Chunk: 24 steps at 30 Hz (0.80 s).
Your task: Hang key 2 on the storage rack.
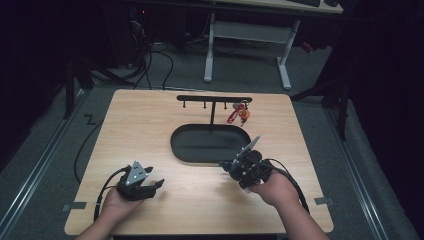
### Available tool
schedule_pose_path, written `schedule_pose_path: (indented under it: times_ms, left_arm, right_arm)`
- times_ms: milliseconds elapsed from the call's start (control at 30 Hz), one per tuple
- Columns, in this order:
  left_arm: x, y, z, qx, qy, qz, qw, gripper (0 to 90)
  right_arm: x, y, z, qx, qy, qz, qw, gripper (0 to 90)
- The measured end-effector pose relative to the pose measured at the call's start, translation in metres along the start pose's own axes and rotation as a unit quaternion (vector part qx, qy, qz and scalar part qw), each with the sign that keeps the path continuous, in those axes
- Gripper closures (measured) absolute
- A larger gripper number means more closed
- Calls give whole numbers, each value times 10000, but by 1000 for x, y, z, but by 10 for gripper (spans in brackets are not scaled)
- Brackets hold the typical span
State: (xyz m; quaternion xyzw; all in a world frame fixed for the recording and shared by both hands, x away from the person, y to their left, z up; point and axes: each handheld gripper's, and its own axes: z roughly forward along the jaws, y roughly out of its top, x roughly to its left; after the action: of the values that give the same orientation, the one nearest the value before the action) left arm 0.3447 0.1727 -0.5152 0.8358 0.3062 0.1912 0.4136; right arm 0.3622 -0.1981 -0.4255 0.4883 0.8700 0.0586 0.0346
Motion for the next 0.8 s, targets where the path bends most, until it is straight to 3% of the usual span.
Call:
schedule_pose_path:
  times_ms: [500,800]
  left_arm:
    - [-1,-2,-1,43,-18,15,10000,379]
    - [-1,-3,-2,65,-8,33,10000,378]
  right_arm:
    - [-9,20,-27,-159,-1,77,9998,454]
    - [-15,32,-45,-236,149,183,9994,454]
